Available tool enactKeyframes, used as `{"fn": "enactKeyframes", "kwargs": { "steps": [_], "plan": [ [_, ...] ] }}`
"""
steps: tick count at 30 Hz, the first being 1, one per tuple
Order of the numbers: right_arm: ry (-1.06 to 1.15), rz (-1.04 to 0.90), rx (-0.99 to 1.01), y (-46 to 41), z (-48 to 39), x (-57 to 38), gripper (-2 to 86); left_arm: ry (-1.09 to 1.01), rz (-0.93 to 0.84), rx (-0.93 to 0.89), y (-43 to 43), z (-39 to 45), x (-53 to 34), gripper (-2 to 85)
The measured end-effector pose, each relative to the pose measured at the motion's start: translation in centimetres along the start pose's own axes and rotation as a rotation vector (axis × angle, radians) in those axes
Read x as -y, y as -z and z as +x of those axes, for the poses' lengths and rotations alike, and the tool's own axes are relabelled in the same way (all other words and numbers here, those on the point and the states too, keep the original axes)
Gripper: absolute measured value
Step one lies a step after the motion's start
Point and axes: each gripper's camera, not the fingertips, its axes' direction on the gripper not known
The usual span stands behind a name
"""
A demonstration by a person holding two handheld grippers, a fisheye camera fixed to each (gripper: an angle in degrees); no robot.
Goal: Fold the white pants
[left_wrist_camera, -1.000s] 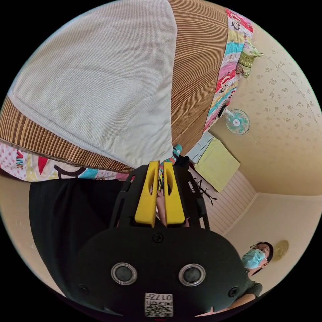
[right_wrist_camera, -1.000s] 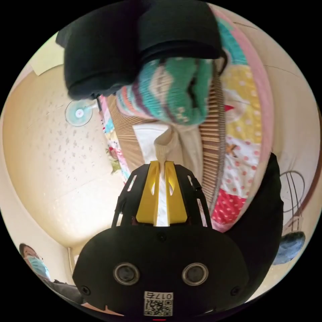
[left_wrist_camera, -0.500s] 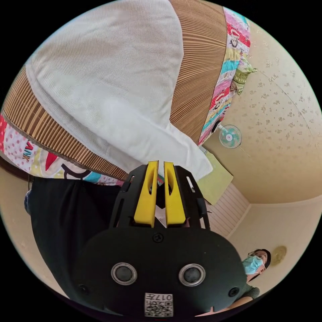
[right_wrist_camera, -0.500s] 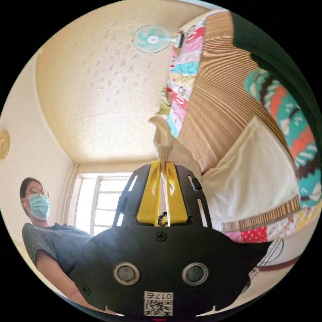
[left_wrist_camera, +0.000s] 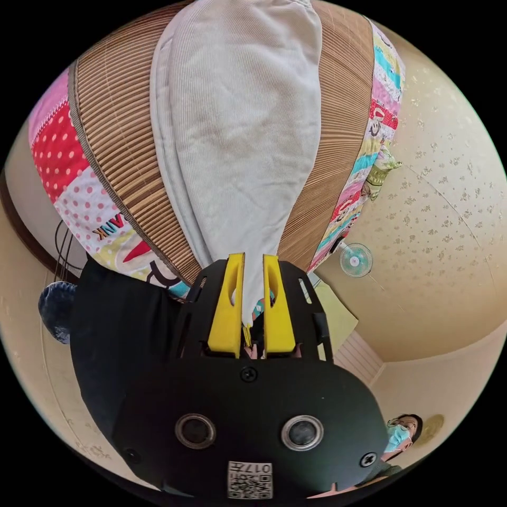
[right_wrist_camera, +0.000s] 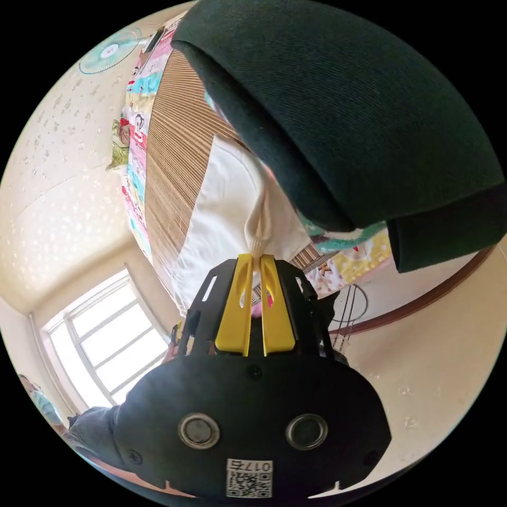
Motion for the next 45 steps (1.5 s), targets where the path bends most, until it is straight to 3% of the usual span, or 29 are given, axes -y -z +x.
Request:
{"fn": "enactKeyframes", "kwargs": {
  "steps": [10,14,22,30,36,42,45],
  "plan": [
    [-0.462,0.195,0.186,0.2,2.8,-1.1,5.1,0.029,0.056,0.140,2.8,1.3,5.3,8.9],
    [-0.498,0.110,0.070,-2.0,0.1,-1.9,7.5,0.029,0.002,0.189,1.6,1.4,8.6,9.9],
    [-0.295,-0.283,0.107,-14.7,-9.1,-3.5,9.0,0.107,-0.276,0.339,-5.9,1.7,11.9,10.0],
    [-0.390,-0.291,0.062,-18.3,-9.6,-2.9,9.5,0.183,-0.293,0.337,-8.1,1.2,14.2,8.7],
    [-0.293,-0.286,0.033,-16.9,-10.9,-1.9,6.9,0.162,-0.320,0.320,-7.6,1.0,15.9,7.9],
    [-0.325,-0.291,0.067,-15.3,-9.9,-1.1,2.3,0.072,-0.367,0.241,-6.4,0.3,16.6,3.3],
    [-0.226,-0.317,0.065,-14.5,-10.9,-1.3,1.7,-0.134,-0.397,0.212,-5.3,1.6,15.7,1.8]
  ]
}}
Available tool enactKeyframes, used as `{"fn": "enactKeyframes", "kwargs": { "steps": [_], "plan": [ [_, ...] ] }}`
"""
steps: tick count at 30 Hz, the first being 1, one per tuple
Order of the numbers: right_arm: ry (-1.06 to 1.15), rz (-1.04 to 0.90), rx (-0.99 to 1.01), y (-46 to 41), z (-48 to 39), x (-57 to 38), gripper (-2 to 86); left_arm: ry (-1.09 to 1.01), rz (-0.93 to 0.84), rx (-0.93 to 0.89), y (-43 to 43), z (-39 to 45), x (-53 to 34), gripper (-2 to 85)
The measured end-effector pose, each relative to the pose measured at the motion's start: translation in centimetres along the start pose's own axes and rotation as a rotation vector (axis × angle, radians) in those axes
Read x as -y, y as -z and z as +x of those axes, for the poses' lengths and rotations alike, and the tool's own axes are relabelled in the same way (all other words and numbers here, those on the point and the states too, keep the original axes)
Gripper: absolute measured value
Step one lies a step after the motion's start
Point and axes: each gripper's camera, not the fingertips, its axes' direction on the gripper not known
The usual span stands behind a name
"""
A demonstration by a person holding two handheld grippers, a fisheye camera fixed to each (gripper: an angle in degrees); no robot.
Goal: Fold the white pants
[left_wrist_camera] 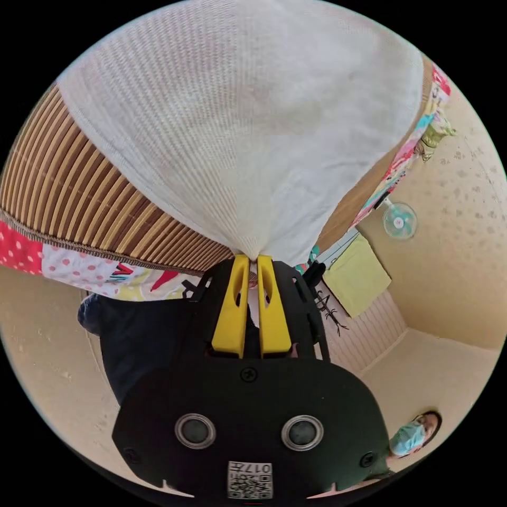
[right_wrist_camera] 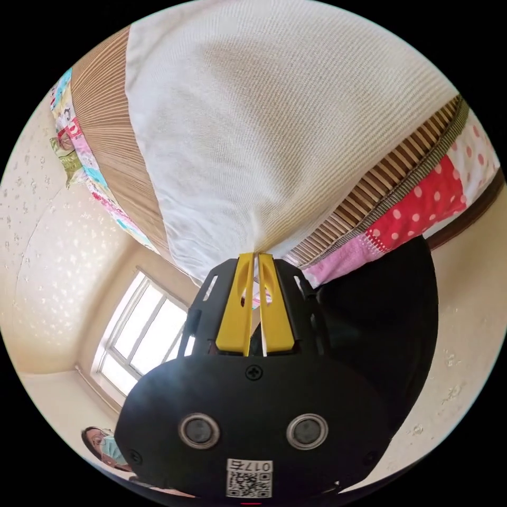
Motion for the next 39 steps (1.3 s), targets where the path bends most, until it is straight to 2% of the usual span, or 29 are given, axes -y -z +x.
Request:
{"fn": "enactKeyframes", "kwargs": {
  "steps": [3,6,9,12,13,17,21,27,31,36,39],
  "plan": [
    [0.056,-0.025,-0.133,0.0,-0.2,-0.8,1.4,-0.063,-0.054,0.054,0.3,-0.3,-0.8,0.8],
    [0.055,-0.011,-0.163,-0.5,-0.3,-1.0,1.2,-0.009,-0.066,0.041,0.7,-1.6,-0.7,0.7],
    [0.009,-0.010,-0.199,-1.1,-0.7,-1.1,1.4,0.095,-0.062,0.141,1.5,-2.9,-1.1,1.6],
    [-0.010,-0.019,-0.261,-1.5,-1.4,-1.4,1.5,0.042,0.069,0.120,4.6,-3.8,-2.0,7.9],
    [0.004,-0.032,-0.286,-1.5,-1.7,-1.6,1.7,0.020,0.164,0.084,6.7,-4.4,-2.6,9.4],
    [0.086,-0.038,-0.321,-0.8,-2.5,-2.9,2.5,0.030,0.434,-0.026,13.9,-8.0,-4.1,11.2],
    [0.065,-0.008,-0.279,1.1,-1.4,-4.9,3.4,-0.023,0.503,-0.090,17.5,-10.2,-4.2,11.4],
    [-0.016,0.052,-0.241,2.7,0.6,-7.2,3.7,-0.062,0.504,-0.030,20.6,-13.8,-6.7,9.8],
    [-0.047,0.061,-0.245,1.6,0.7,-8.2,3.7,-0.038,0.718,-0.146,23.7,-17.4,-9.9,13.4],
    [-0.030,0.004,-0.293,-1.3,-1.0,-8.5,3.5,-0.026,0.683,-0.192,24.4,-20.5,-8.0,16.9],
    [0.015,-0.027,-0.322,-2.8,-3.0,-8.7,3.2,-0.039,0.681,-0.296,24.4,-21.6,-6.6,16.9]
  ]
}}
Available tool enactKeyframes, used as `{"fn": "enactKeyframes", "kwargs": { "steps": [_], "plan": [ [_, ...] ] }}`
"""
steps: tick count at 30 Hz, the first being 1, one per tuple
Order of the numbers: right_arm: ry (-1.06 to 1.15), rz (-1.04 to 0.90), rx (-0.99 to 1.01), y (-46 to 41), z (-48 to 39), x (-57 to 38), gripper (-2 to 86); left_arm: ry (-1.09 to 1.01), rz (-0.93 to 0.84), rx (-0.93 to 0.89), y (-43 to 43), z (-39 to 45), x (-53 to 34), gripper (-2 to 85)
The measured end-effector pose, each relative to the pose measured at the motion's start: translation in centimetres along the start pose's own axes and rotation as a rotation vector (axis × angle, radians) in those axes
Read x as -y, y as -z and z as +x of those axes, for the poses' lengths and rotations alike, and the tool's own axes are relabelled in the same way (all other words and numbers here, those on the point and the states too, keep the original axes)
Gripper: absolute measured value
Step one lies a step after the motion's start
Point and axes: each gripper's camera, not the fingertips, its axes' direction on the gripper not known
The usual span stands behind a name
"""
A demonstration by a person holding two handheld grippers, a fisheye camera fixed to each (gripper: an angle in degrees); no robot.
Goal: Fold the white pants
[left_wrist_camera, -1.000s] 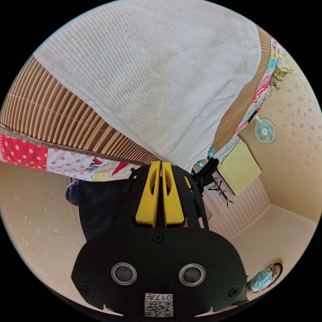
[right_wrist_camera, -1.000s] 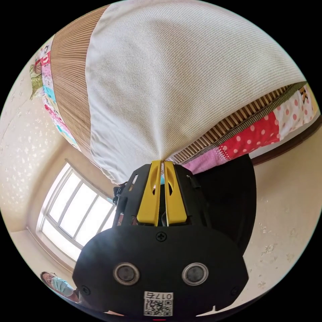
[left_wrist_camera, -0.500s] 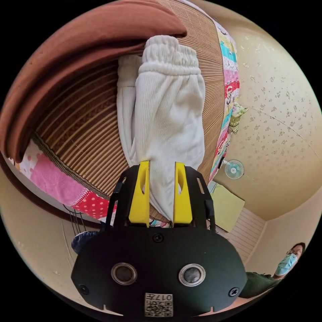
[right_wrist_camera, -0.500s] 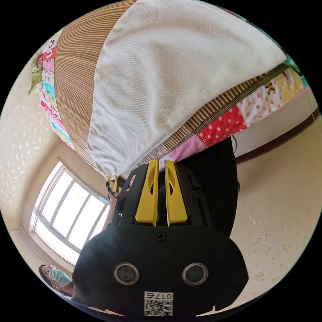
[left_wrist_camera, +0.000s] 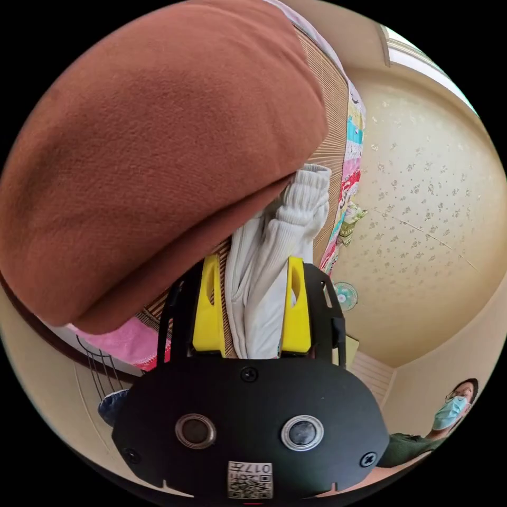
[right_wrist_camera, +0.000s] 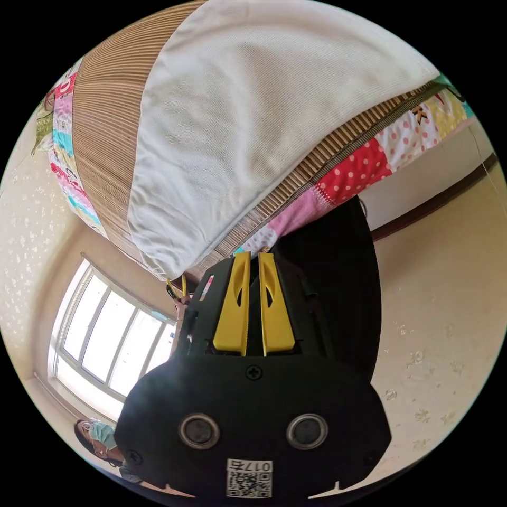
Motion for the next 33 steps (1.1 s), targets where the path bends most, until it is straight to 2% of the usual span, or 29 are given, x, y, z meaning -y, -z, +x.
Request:
{"fn": "enactKeyframes", "kwargs": {
  "steps": [3,7,9,11,15,17,18,20,21,23,24,25,27,29,33],
  "plan": [
    [0.058,-0.010,-0.046,-0.4,-2.1,-0.3,2.8,0.058,-0.008,-0.130,-0.9,-1.3,1.3,15.9],
    [0.096,-0.004,-0.040,-1.0,-3.7,-0.6,1.8,0.086,-0.063,-0.249,-1.2,-2.7,1.8,9.7],
    [0.120,-0.015,-0.014,-1.7,-4.5,-0.4,1.5,0.017,-0.110,-0.340,-1.0,-2.0,1.3,7.2],
    [0.151,-0.039,0.017,-2.6,-5.4,-0.2,1.4,-0.175,-0.196,-0.433,-0.8,1.3,0.0,6.0],
    [0.200,-0.081,0.083,-4.5,-6.9,0.0,1.4,-0.582,-0.319,-0.349,-0.3,11.1,-4.9,5.2],
    [0.206,-0.090,0.107,-4.7,-6.8,0.3,1.5,-0.794,-0.439,-0.303,-2.4,18.2,-9.9,5.2],
    [0.204,-0.088,0.121,-4.6,-6.6,0.5,1.5,-0.836,-0.480,-0.296,-3.4,19.9,-11.3,5.2],
    [0.199,-0.078,0.145,-4.1,-5.9,0.8,1.6,-0.966,-0.680,-0.252,-9.0,25.5,-16.9,5.4],
    [0.189,-0.065,0.159,-3.6,-5.3,1.1,1.7,-0.980,-0.740,-0.234,-10.8,26.5,-18.4,5.9],
    [0.163,-0.037,0.178,-2.6,-4.0,1.6,1.8,-0.980,-0.998,-0.111,-18.5,28.4,-23.5,9.0],
    [0.141,-0.010,0.192,-1.6,-3.0,1.8,2.0,-0.985,-1.044,-0.067,-20.0,28.5,-24.5,10.2],
    [0.121,0.024,0.209,-0.5,-1.9,1.9,2.2,-0.993,-1.049,0.026,-21.8,28.5,-25.7,10.6],
    [0.094,0.076,0.228,1.3,-0.3,1.8,2.4,-0.985,-0.895,0.135,-22.0,28.4,-25.7,11.0],
    [0.078,0.112,0.235,2.8,1.3,1.6,2.6,-0.850,-0.713,0.241,-20.9,27.1,-23.6,11.2],
    [0.077,0.124,0.218,4.4,4.1,1.4,2.8,-0.610,-0.525,0.353,-18.6,23.3,-19.4,14.7]
  ]
}}
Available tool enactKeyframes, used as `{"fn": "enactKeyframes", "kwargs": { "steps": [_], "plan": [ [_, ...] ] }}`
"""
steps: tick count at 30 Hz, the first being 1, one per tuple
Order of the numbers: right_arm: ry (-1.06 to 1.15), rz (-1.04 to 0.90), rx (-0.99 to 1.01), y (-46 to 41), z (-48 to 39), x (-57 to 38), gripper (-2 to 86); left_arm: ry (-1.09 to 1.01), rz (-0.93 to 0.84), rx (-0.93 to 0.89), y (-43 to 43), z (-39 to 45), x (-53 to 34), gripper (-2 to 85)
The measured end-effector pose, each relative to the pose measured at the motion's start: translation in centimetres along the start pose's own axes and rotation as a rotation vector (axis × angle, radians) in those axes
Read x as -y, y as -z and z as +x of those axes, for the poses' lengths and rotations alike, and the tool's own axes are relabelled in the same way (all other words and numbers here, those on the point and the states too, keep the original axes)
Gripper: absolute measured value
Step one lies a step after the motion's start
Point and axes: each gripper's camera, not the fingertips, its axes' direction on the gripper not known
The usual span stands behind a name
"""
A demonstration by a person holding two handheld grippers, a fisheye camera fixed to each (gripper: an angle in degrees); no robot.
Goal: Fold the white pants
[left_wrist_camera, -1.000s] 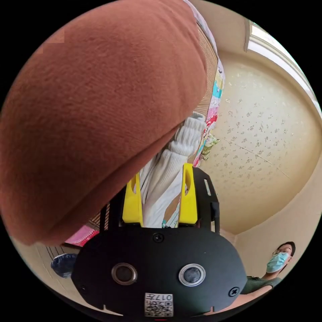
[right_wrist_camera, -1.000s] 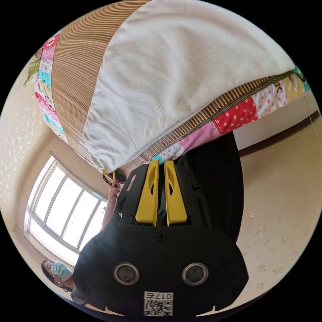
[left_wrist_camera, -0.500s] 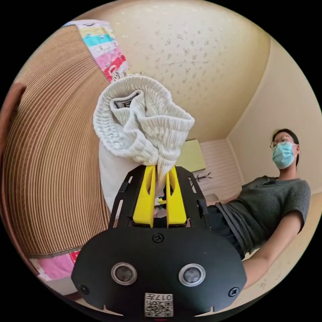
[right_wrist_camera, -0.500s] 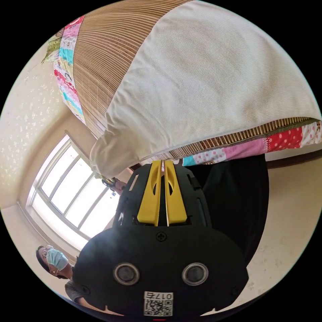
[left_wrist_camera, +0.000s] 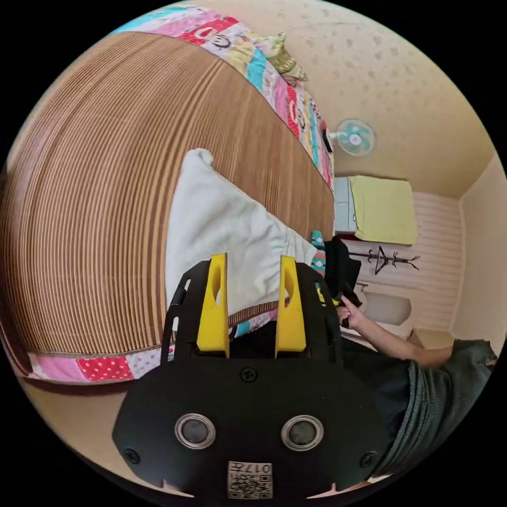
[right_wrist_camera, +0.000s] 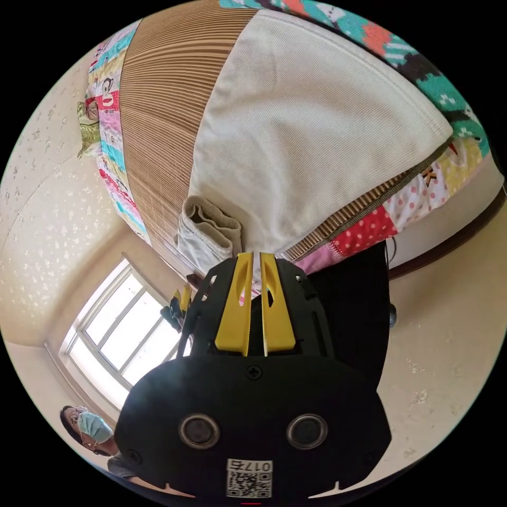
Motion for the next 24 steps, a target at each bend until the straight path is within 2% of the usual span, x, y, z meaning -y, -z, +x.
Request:
{"fn": "enactKeyframes", "kwargs": {
  "steps": [3,5,8,11,13,15,19,21,24],
  "plan": [
    [0.044,-0.014,0.008,-0.4,0.1,-0.5,2.8,0.142,-0.042,0.016,-0.7,-4.1,0.7,19.7],
    [0.108,-0.042,0.005,-1.5,-1.1,-0.7,2.7,0.191,-0.151,0.003,-2.5,-5.8,1.6,21.9],
    [0.216,-0.137,-0.059,-4.6,-4.3,-0.7,2.5,0.201,-0.328,-0.052,-5.9,-6.1,2.6,17.8],
    [0.340,-0.198,-0.145,-7.5,-7.9,-1.0,2.0,0.262,-0.376,-0.019,-6.4,-5.7,3.3,13.4],
    [0.405,-0.194,-0.211,-9.1,-10.1,-1.1,1.5,0.278,-0.412,-0.096,-5.9,-5.4,3.7,10.7],
    [0.454,-0.166,-0.265,-10.0,-11.7,-1.0,1.2,0.206,-0.419,-0.163,-4.6,-3.8,4.1,8.4],
    [0.469,-0.094,-0.401,-12.4,-14.2,0.7,0.7,-0.060,-0.407,-0.415,-0.3,4.1,3.9,7.7],
    [0.446,-0.035,-0.378,-13.3,-14.2,1.6,0.6,-0.168,-0.408,-0.426,1.7,8.6,3.6,7.6],
    [0.362,-0.128,-0.259,-17.7,-13.5,2.9,0.6,-0.313,-0.375,-0.326,4.6,16.3,2.9,7.6]
  ]
}}
